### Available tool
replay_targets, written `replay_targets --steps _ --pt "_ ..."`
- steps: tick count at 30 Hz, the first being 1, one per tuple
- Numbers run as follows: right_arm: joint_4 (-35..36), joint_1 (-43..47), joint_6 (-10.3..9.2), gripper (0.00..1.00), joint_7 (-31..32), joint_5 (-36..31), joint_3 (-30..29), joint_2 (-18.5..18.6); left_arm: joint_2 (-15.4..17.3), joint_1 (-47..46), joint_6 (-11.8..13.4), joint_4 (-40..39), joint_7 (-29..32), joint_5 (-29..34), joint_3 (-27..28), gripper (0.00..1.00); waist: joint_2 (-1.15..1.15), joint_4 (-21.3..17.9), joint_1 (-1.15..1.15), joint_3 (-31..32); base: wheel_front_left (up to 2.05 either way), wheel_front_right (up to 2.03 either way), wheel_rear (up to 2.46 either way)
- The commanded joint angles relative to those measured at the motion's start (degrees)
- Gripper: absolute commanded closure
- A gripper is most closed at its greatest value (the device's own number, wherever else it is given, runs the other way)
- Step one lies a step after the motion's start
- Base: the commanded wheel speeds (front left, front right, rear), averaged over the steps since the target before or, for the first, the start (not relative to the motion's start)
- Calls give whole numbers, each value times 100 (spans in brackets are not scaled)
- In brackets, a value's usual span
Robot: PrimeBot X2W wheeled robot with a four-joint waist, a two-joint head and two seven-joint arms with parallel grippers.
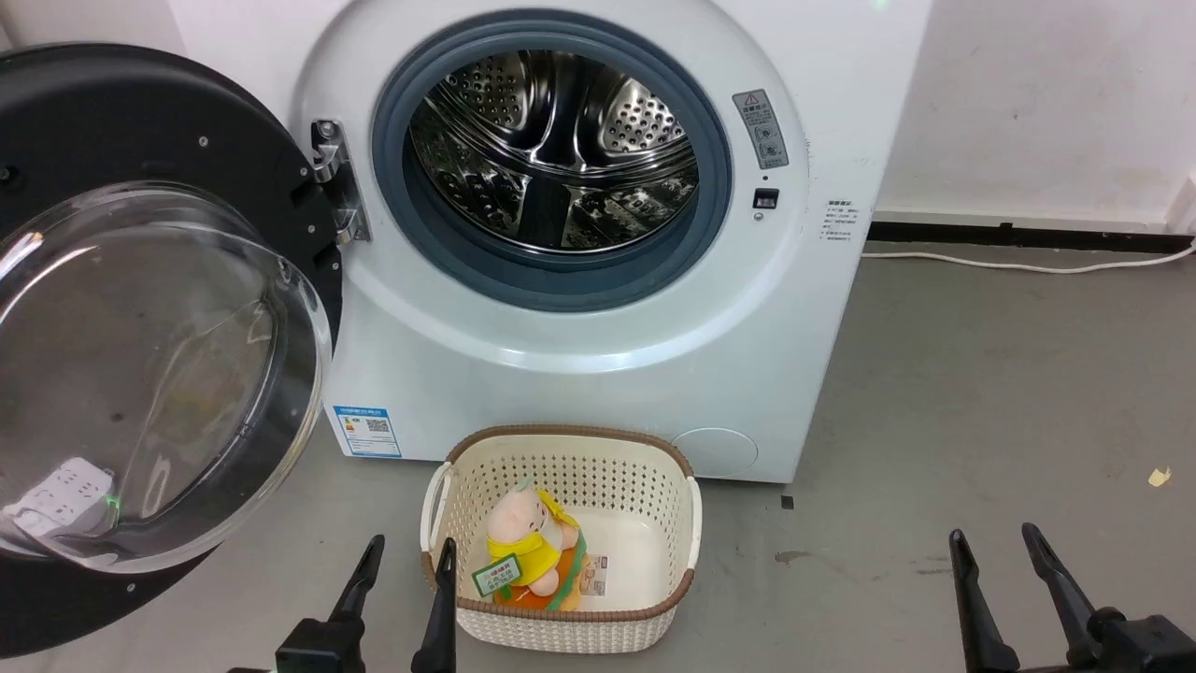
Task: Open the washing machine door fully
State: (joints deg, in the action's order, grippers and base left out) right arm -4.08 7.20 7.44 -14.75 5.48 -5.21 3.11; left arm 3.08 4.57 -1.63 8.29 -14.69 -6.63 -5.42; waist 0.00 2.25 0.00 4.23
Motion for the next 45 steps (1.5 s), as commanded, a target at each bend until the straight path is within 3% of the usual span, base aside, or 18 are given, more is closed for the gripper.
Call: replay_targets --steps 1,35,36,45 --pt "-18 63 5 0 -25 26 12 -23 4 23 16 23 -30 41 -10 0 0 9 0 4 0 0 0" --pt "-41 32 5 0 -25 44 115 -24 -15 -15 -59 100 -30 138 15 0 0 33 0 8 0 0 0" --pt "-44 -1 0 100 1 2 108 0 -13 -2 -54 97 1 139 30 100 0 33 0 7 0 0 0" --pt "-23 -39 0 100 70 -26 124 0 -16 -23 -45 56 78 164 61 100 0 21 0 -13 0 0 0"
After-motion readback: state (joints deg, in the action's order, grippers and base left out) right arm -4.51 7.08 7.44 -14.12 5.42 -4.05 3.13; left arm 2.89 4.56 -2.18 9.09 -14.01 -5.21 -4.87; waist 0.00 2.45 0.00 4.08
